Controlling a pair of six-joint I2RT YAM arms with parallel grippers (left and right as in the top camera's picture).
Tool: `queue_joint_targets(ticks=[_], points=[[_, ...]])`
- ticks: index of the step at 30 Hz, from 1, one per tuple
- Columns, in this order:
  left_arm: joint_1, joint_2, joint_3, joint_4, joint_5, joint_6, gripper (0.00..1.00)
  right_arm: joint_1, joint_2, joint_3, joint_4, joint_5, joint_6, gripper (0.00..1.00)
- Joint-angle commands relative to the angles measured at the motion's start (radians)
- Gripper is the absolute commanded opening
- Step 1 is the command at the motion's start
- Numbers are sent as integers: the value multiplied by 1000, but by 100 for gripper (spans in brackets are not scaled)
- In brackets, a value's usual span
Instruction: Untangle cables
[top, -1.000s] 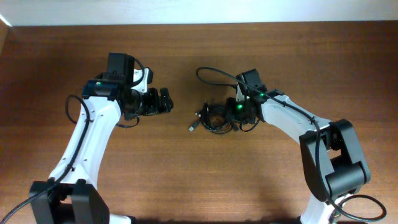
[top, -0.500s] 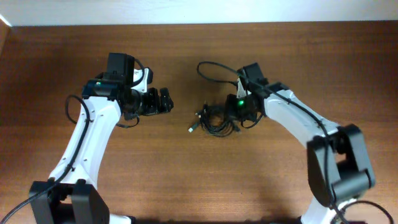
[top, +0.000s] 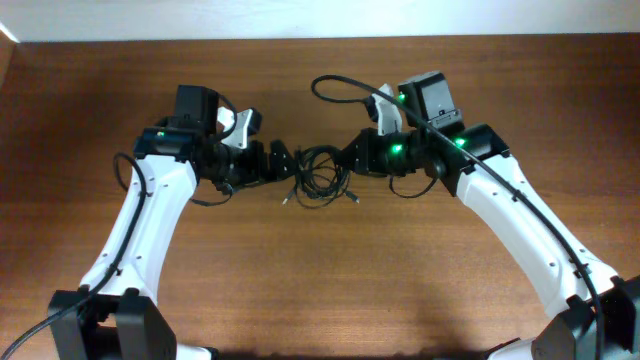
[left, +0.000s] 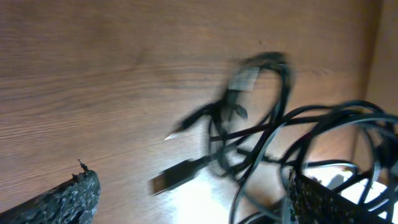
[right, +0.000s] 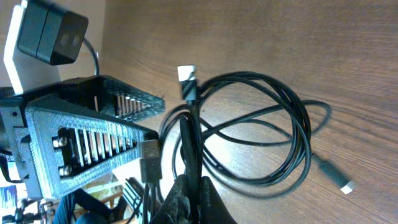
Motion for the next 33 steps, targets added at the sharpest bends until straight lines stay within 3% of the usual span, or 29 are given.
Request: queue_joint_targets(ticks=[1,7,10,16,22,25,31,33], points=[[-48,7,13,-1,67,-5,99,13,0,13,8,-31,-6,4],[-127,7,13,34,-11,-6,98,17,0,14,9,-32,-6,4],[-142,7,13,34,-141,-6,79,16,0,13,10,-31,-6,4],[-144,7,11,11,-481,-99,54,16,0,13,8,-23,-6,4],[-144,7,11,-18,-616,-145,51,16,0,14,-58,148,23,4],[-143,7,11,-20,-627,-149,49,16,0,13,-118,290,80,4],[-144,7,11,-20,-626,-152,45,16,0,13,-159,385,80,4],[-144,7,11,-19,-612,-152,49,16,0,13,-159,392,81,5]])
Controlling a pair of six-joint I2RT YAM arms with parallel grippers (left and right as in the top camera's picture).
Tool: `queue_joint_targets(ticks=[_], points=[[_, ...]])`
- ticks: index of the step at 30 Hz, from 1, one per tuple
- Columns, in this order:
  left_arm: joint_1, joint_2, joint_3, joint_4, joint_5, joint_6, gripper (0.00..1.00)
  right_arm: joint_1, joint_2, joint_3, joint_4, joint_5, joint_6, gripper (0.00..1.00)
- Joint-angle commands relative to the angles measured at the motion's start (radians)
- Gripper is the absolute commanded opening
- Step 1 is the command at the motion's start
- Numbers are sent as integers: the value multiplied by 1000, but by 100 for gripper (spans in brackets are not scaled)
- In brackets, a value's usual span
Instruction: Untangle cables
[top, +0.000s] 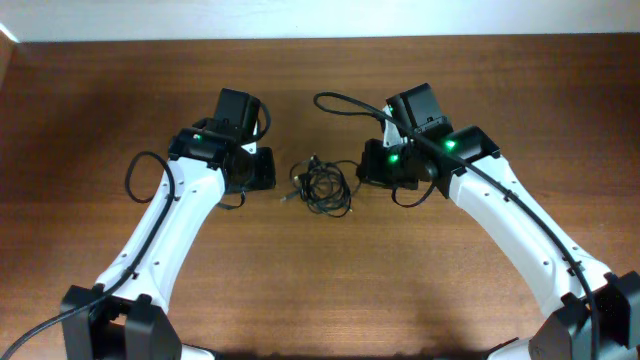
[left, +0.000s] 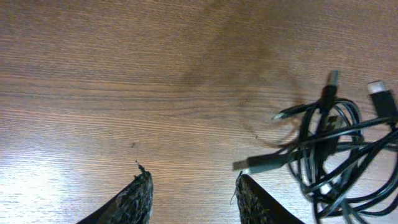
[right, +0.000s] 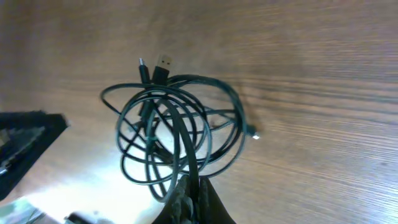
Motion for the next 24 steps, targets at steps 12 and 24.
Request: queue_joint_targets(ticks=[12,24], points=[[2,18,3,52,357,80,77,-5,-13,13,101,-216,77,4],[2,145,3,141,330,73,72,-7,-20,15,229,-596,76,4]])
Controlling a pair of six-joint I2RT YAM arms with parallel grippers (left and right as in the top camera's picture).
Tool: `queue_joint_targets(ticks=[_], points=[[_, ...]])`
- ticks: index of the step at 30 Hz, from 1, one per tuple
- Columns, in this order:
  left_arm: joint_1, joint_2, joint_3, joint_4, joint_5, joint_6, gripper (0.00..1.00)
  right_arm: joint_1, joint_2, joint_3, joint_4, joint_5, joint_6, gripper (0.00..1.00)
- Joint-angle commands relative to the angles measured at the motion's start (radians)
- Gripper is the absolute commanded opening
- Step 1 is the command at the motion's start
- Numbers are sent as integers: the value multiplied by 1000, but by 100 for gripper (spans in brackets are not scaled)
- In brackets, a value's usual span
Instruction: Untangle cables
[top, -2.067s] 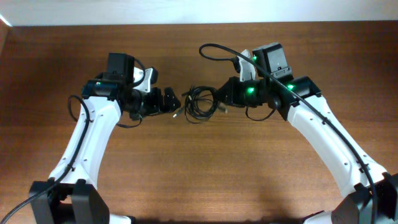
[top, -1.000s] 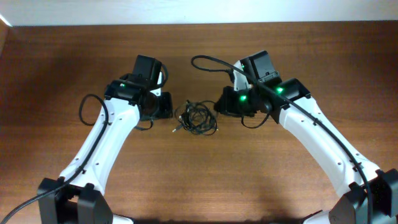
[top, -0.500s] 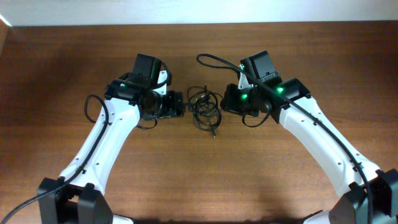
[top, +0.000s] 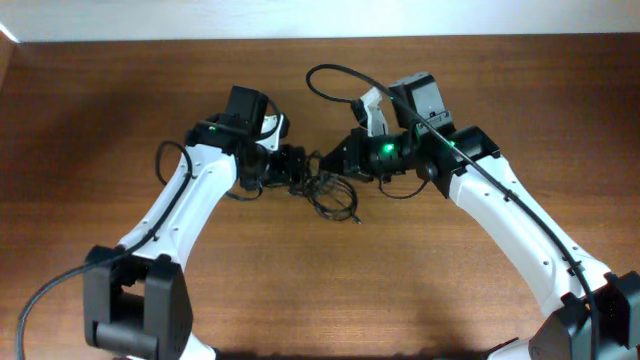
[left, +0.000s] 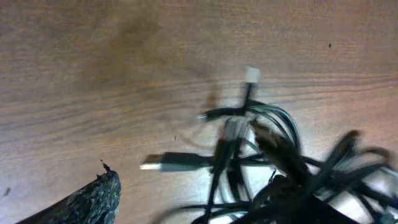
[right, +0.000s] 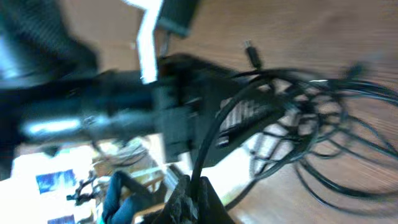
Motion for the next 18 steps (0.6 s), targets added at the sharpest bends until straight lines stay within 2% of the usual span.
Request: queue_joint_targets(ticks=[1,5,9,16,18], points=[[2,19,3,11,-37,11,70,-13,-26,15,11,-112,1,4],[2,19,3,-16,-177,5,60,-56,-86,15,11,-103,-8,4],[3,19,3,-42,-280,-60,54,-104,-201,15,-13,-44,-18,4],[2,19,3,-45,-301,-76,53,-111,-407,15,-247,534,-18,4],[2,19,3,-45,-295,-76,53,-111,-443,15,-300,634,-18,4]])
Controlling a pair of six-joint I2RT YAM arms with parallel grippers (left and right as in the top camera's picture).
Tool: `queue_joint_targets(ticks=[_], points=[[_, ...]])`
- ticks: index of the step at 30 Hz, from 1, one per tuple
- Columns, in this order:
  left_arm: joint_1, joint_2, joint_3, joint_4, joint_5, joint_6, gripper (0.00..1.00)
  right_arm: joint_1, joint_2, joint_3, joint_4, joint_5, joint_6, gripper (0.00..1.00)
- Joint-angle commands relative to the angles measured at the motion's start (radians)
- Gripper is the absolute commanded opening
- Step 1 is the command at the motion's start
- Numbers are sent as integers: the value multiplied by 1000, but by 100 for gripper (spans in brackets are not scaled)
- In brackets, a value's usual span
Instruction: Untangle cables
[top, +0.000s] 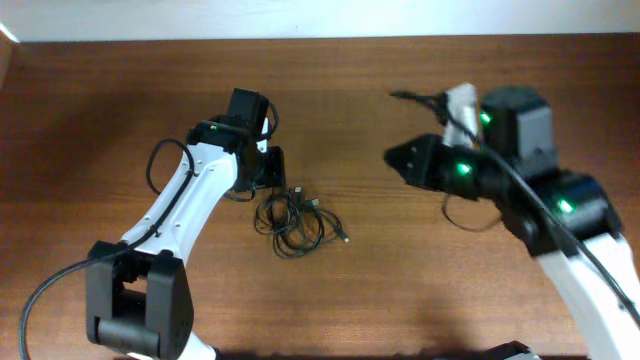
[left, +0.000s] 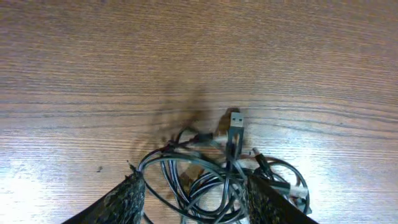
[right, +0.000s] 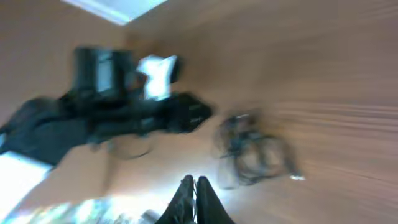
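Observation:
Several thin black cables lie in one tangled bundle (top: 292, 222) on the wooden table, with loops crossing and a USB plug (left: 234, 118) sticking out at its far side. My left gripper (top: 270, 178) stands open right at the bundle's far edge. In the left wrist view the coils (left: 211, 177) lie between its two fingers (left: 127, 199). My right gripper (top: 397, 157) hangs well to the right of the bundle and above the table. Its fingers (right: 186, 193) are pressed together with no strand showing between them. The right wrist view is blurred, with the bundle (right: 252, 149) far off.
Brown wooden table (top: 120, 260) all round. A pale wall strip (top: 300, 20) runs along its far edge. The left arm (right: 124, 118) fills the left of the right wrist view. The right arm's own black lead (top: 420, 98) loops above its wrist.
My right gripper was shut on a strand inside the tangle beside the left gripper; it is now far to the right and raised, holding nothing visible. The bundle lies nearer the front.
At first both grippers met at the tangle, right shut on strands, left open. Then they stood apart, the right still pinching a loop. They closed in again. Now the bundle lies loose in front of the open left gripper and the right is away.

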Motion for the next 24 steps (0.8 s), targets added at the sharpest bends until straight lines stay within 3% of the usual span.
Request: queue_joint_targets(ticks=[1,2,5,9,16,17,21,24], points=[[2,5,2,-1,-7,-14,53,-2,-41,11,-58,297,-10,4],[2,5,2,0,9,-13,53,-2,-42,11,-72,296,-10,5],[2,5,2,-6,16,-14,56,0,-19,11,-109,286,-10,24],[0,7,2,-82,98,-13,57,-1,43,11,-145,283,-10,39],[-95,9,2,-177,140,-10,58,-1,199,11,-135,186,-18,43],[-111,9,2,-183,139,-17,53,-1,222,11,-135,176,-22,43],[-161,9,-10,-193,117,-160,49,-1,266,11,-146,173,-22,43],[-193,9,-37,-189,82,-194,50,-1,268,11,-146,173,-37,46]])
